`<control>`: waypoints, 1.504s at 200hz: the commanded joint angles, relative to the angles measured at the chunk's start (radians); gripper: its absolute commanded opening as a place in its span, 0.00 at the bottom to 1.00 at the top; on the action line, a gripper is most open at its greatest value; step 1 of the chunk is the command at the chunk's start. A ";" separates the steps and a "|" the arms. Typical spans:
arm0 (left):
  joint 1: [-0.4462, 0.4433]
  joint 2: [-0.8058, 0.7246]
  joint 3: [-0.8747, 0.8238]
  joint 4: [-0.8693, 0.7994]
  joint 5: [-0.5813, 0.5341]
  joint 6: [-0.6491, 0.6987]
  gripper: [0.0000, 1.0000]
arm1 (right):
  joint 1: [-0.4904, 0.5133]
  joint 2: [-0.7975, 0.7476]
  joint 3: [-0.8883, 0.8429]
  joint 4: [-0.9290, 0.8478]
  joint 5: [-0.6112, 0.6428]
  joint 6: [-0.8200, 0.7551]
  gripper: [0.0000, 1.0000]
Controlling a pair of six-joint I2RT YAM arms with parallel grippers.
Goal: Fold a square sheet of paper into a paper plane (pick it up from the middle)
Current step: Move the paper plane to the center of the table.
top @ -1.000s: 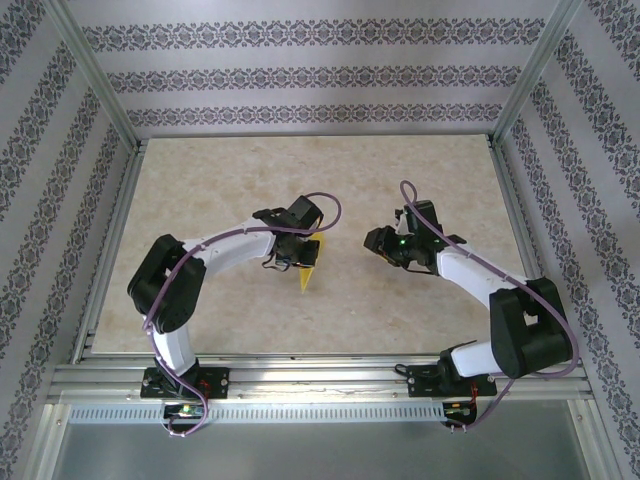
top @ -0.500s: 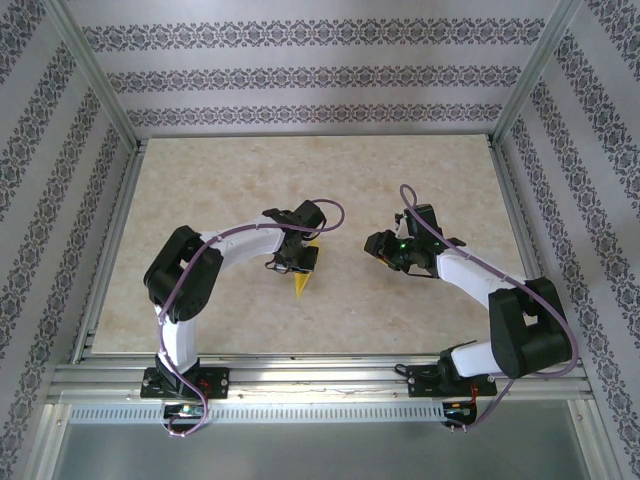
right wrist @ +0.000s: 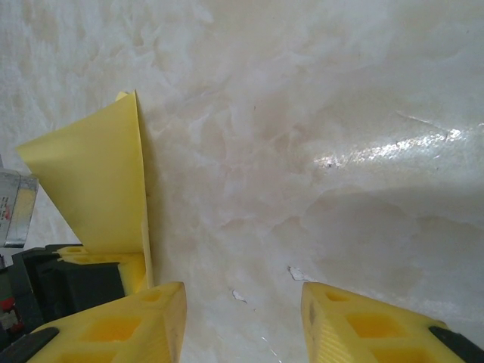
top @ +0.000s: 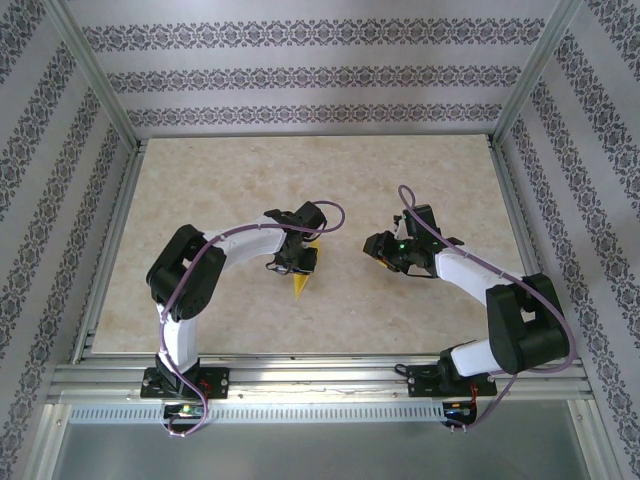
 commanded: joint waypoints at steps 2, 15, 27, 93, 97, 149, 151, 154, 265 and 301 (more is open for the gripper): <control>0.006 0.028 0.023 -0.026 -0.027 -0.011 0.13 | -0.007 0.007 -0.004 0.016 -0.017 0.007 0.45; 0.007 0.035 0.023 -0.022 -0.027 -0.015 0.14 | -0.007 0.004 -0.006 0.017 -0.014 0.006 0.45; 0.007 0.040 0.020 -0.014 -0.027 -0.018 0.15 | -0.007 0.005 -0.007 0.017 -0.014 0.006 0.45; -0.010 0.083 -0.027 0.033 -0.138 -0.154 0.22 | -0.006 0.013 -0.010 0.018 -0.014 -0.002 0.47; -0.016 0.085 -0.029 0.035 -0.153 -0.166 0.21 | -0.006 0.016 -0.010 0.018 -0.017 -0.002 0.47; -0.031 0.113 -0.010 0.063 -0.188 -0.275 0.30 | -0.009 0.033 -0.003 0.015 -0.031 -0.021 0.47; -0.031 0.115 -0.008 0.062 -0.187 -0.278 0.30 | -0.010 0.034 -0.003 0.014 -0.031 -0.021 0.47; -0.031 0.116 -0.005 0.060 -0.187 -0.279 0.30 | -0.010 0.035 -0.003 0.015 -0.032 -0.023 0.47; -0.040 0.139 0.077 -0.014 -0.222 -0.251 0.41 | -0.017 0.045 -0.006 0.020 -0.045 -0.032 0.49; -0.040 0.121 0.112 -0.039 -0.216 -0.203 0.43 | -0.024 0.029 -0.005 0.007 -0.038 -0.039 0.49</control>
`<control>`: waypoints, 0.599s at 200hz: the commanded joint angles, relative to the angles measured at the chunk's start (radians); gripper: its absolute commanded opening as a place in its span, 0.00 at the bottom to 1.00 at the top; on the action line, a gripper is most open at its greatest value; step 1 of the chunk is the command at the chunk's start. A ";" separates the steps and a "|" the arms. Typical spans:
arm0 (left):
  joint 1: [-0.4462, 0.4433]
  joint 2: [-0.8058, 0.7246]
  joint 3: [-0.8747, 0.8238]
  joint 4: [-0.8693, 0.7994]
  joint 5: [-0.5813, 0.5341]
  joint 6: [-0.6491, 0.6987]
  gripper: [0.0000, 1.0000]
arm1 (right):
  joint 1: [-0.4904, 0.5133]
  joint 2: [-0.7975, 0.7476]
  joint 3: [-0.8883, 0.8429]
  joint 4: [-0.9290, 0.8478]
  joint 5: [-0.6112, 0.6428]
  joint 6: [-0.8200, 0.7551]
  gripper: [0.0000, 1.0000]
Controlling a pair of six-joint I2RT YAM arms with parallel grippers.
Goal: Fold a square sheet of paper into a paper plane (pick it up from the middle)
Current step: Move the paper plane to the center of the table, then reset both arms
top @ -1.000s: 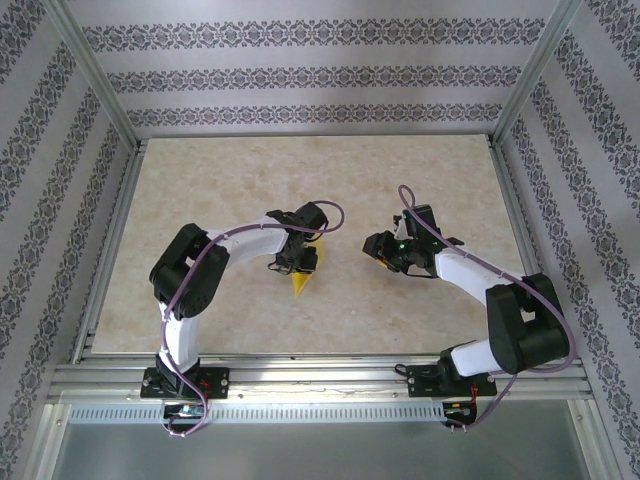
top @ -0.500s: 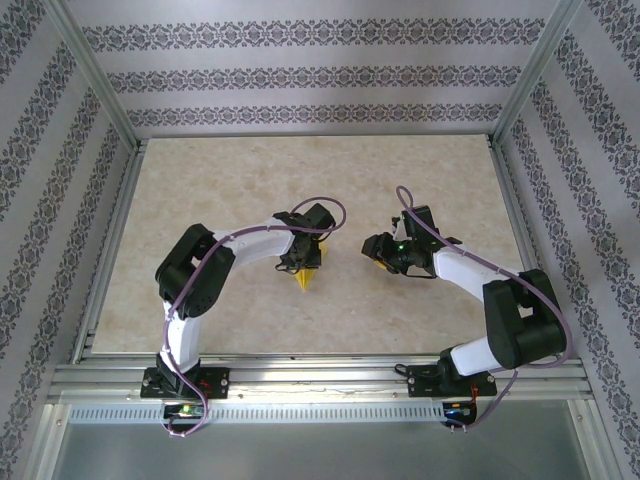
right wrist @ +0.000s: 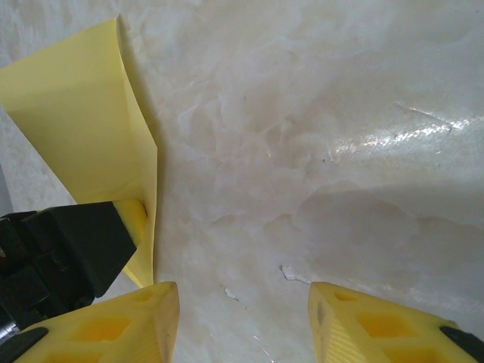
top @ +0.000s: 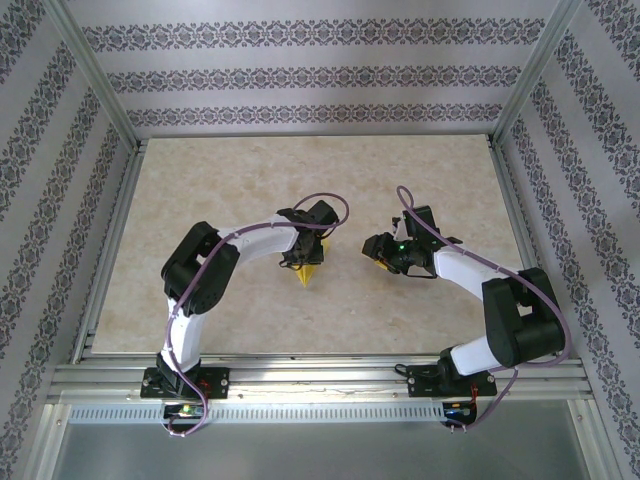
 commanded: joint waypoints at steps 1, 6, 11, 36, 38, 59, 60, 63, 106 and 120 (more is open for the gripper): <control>-0.005 0.030 0.009 -0.062 -0.013 0.046 0.43 | -0.010 -0.009 -0.004 0.001 -0.005 -0.017 0.49; -0.005 0.022 0.014 -0.067 -0.013 0.050 0.43 | -0.012 -0.011 -0.003 -0.002 -0.004 -0.018 0.49; -0.005 0.014 0.017 -0.069 -0.010 0.051 0.44 | -0.011 -0.013 -0.003 -0.004 -0.003 -0.019 0.50; -0.005 -0.036 0.019 -0.080 -0.015 0.036 0.46 | -0.021 -0.025 0.007 -0.021 -0.004 -0.040 0.52; -0.005 -0.040 0.018 -0.078 -0.017 0.035 0.47 | -0.023 -0.028 0.008 -0.024 -0.003 -0.042 0.52; -0.005 -0.074 0.011 -0.076 -0.020 0.022 0.48 | -0.035 -0.050 0.011 -0.036 0.005 -0.046 0.53; -0.005 -0.074 0.011 -0.076 -0.020 0.022 0.49 | -0.036 -0.051 0.011 -0.036 0.005 -0.047 0.53; -0.005 -0.079 0.011 -0.076 -0.020 0.022 0.49 | -0.039 -0.054 0.011 -0.038 0.005 -0.047 0.53; -0.004 -0.160 -0.009 -0.057 -0.040 0.033 0.57 | -0.077 -0.126 0.015 -0.067 0.029 -0.075 0.54; -0.004 -0.215 -0.034 -0.029 -0.066 0.042 0.60 | -0.095 -0.177 0.022 -0.095 0.084 -0.113 0.55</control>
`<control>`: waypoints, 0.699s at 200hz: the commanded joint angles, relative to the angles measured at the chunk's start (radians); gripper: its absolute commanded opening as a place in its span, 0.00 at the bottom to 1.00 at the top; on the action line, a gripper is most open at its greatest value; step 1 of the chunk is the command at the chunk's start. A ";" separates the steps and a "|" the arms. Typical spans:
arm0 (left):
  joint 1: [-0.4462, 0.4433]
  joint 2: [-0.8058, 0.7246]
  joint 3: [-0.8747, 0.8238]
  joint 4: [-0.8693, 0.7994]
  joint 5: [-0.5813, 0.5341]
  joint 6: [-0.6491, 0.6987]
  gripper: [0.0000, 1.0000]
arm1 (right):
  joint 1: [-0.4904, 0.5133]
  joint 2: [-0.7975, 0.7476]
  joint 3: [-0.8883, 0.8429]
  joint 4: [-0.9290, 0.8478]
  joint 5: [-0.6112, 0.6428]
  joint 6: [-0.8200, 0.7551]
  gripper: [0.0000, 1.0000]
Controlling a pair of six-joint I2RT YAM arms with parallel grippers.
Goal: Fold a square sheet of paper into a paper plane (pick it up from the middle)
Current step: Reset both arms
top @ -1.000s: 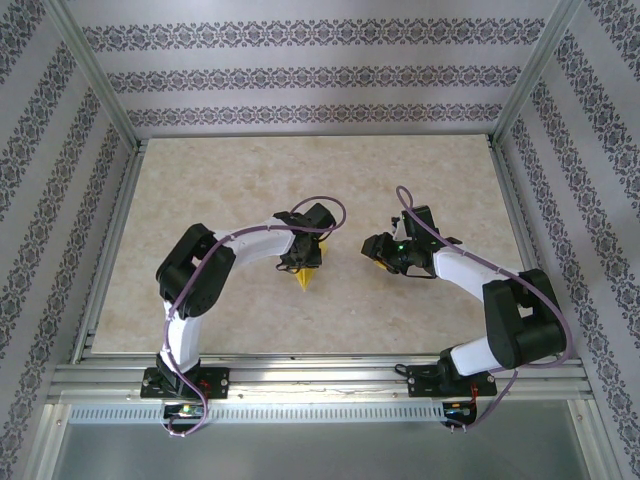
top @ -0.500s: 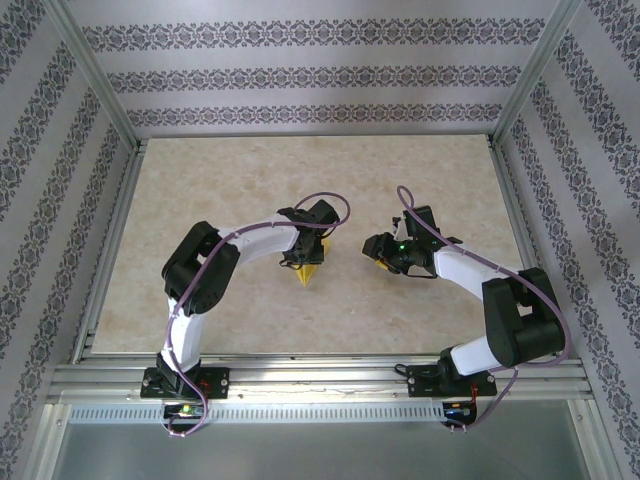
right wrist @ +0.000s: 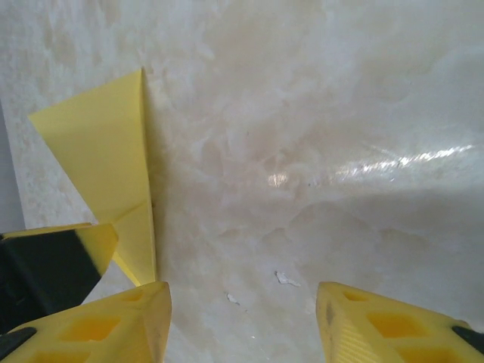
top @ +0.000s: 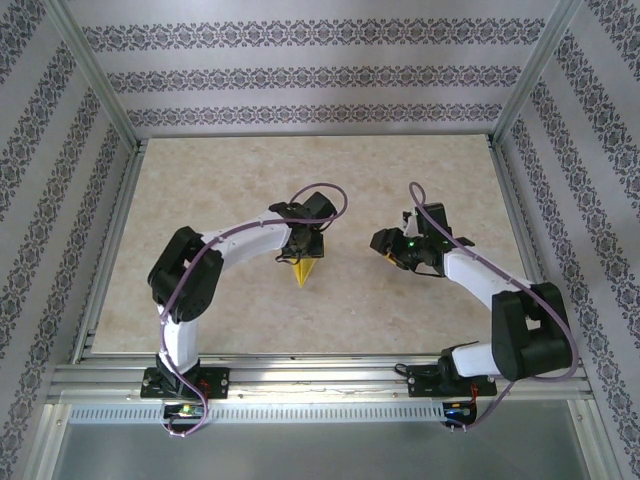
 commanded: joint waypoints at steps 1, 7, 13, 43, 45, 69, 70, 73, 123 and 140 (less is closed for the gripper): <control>-0.004 -0.098 -0.038 0.003 -0.061 0.019 0.60 | -0.029 -0.083 0.023 -0.055 0.077 -0.072 0.55; -0.004 -0.134 -0.060 0.026 -0.082 0.029 0.60 | -0.038 -0.108 0.031 -0.076 0.117 -0.099 0.56; -0.002 -0.170 -0.088 0.050 -0.111 0.040 0.64 | -0.045 -0.136 0.042 -0.097 0.169 -0.129 0.57; 0.046 -0.390 -0.279 0.194 -0.294 0.147 1.00 | -0.053 -0.267 0.001 -0.020 0.604 -0.329 0.90; 0.054 -0.406 -0.297 0.208 -0.303 0.154 1.00 | -0.055 -0.272 -0.006 0.000 0.636 -0.343 0.95; 0.168 -0.579 -0.510 0.410 -0.385 0.315 1.00 | -0.075 -0.262 -0.141 0.294 0.897 -0.523 0.98; 0.172 -0.585 -0.520 0.422 -0.387 0.326 1.00 | -0.076 -0.260 -0.142 0.301 0.906 -0.526 0.98; 0.187 -0.604 -0.548 0.452 -0.389 0.360 1.00 | -0.081 -0.255 -0.150 0.321 0.928 -0.530 0.98; 0.520 -0.677 -0.791 0.806 -0.297 0.637 1.00 | -0.183 0.012 -0.140 0.505 0.764 -0.624 0.98; 0.571 -0.623 -0.859 0.984 -0.286 0.689 1.00 | -0.183 0.066 -0.167 0.711 0.657 -0.633 0.98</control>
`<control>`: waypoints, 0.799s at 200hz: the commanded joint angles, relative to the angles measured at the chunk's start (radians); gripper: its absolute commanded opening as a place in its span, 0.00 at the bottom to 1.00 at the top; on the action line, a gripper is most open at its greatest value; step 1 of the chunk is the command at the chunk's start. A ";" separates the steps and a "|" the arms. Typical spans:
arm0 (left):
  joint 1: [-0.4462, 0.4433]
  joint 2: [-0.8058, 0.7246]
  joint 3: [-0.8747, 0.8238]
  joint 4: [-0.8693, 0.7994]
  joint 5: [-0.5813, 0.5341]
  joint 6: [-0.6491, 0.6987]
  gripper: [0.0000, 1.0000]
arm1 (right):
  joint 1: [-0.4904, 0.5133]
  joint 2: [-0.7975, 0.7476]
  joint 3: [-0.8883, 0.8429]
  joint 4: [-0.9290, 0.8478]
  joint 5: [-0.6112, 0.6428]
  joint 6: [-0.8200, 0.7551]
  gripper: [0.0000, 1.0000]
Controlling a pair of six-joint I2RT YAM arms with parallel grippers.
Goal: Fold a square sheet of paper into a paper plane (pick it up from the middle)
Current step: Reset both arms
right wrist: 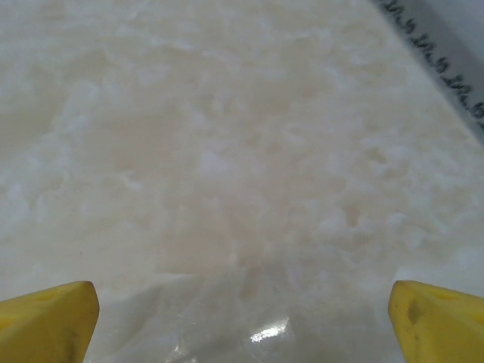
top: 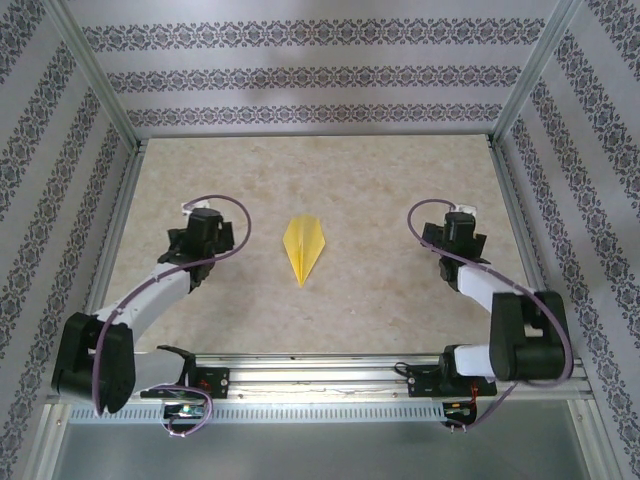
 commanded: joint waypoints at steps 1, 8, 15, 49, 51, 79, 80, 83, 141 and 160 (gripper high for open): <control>0.064 0.052 -0.067 0.315 0.045 0.154 1.00 | 0.002 0.046 0.020 0.266 -0.115 -0.066 0.98; 0.080 0.080 -0.076 0.349 0.060 0.159 1.00 | -0.009 0.076 0.020 0.310 -0.186 -0.062 0.98; 0.085 0.110 -0.083 0.377 0.067 0.176 1.00 | -0.016 0.109 0.047 0.285 -0.259 -0.076 0.98; 0.101 0.210 -0.135 0.597 0.131 0.268 0.99 | -0.012 0.090 -0.070 0.490 -0.373 -0.134 0.98; 0.104 0.212 -0.143 0.622 0.138 0.268 0.99 | -0.012 0.092 -0.086 0.522 -0.375 -0.138 0.98; 0.157 0.238 -0.152 0.702 0.338 0.214 1.00 | -0.007 0.134 -0.194 0.731 -0.307 -0.115 0.98; 0.158 0.240 -0.156 0.716 0.351 0.219 1.00 | -0.007 0.133 -0.190 0.722 -0.299 -0.112 0.98; 0.160 0.244 -0.166 0.747 0.384 0.233 1.00 | -0.007 0.132 -0.180 0.701 -0.278 -0.103 0.98; 0.194 0.356 -0.225 0.943 0.407 0.200 1.00 | 0.010 0.152 -0.167 0.704 -0.207 -0.097 0.98; 0.194 0.354 -0.228 0.945 0.405 0.200 1.00 | 0.010 0.153 -0.167 0.693 -0.236 -0.108 0.98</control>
